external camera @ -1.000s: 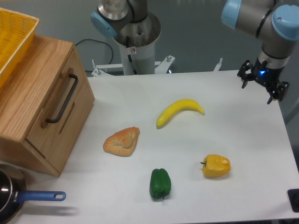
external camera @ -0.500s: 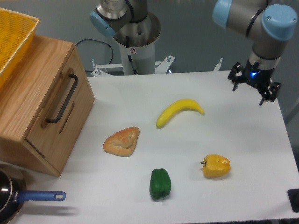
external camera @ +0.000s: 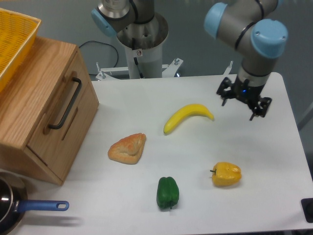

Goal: Slide the top drawer open
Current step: 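Move the gripper across the table toward the drawer's black handle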

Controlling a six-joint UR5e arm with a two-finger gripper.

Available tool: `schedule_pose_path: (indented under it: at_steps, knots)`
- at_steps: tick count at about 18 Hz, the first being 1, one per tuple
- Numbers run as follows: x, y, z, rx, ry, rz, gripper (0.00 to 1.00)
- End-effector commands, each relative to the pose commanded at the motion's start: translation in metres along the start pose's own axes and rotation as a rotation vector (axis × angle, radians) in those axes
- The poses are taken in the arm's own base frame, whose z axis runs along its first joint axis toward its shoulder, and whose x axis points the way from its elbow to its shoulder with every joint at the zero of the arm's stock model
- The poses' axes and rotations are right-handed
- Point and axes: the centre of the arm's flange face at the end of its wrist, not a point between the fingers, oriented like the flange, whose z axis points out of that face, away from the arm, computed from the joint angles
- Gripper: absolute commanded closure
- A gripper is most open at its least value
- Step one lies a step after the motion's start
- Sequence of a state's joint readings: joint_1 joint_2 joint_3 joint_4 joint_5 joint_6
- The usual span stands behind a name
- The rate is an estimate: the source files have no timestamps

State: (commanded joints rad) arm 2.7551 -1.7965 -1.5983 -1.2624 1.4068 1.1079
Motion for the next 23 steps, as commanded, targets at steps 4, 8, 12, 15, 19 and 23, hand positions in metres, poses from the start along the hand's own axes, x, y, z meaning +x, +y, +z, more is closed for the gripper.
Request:
schedule_pose_path:
  at_steps: [4, 8, 12, 15, 19, 23]
  knots:
    - [0.041, -0.020, -0.010, -0.022, 0.035, -0.025, 0.00]
    - [0.061, -0.015, -0.032, -0.033, 0.068, -0.055, 0.00]
    - [0.087, -0.028, -0.040, -0.049, 0.074, -0.097, 0.00]
    - [0.107, -0.043, -0.039, -0.056, 0.082, -0.131, 0.00]
    - [0.141, -0.065, -0.039, -0.061, 0.082, -0.212, 0.00]
    - [0.175, -0.087, -0.033, -0.070, 0.089, -0.215, 0.00]
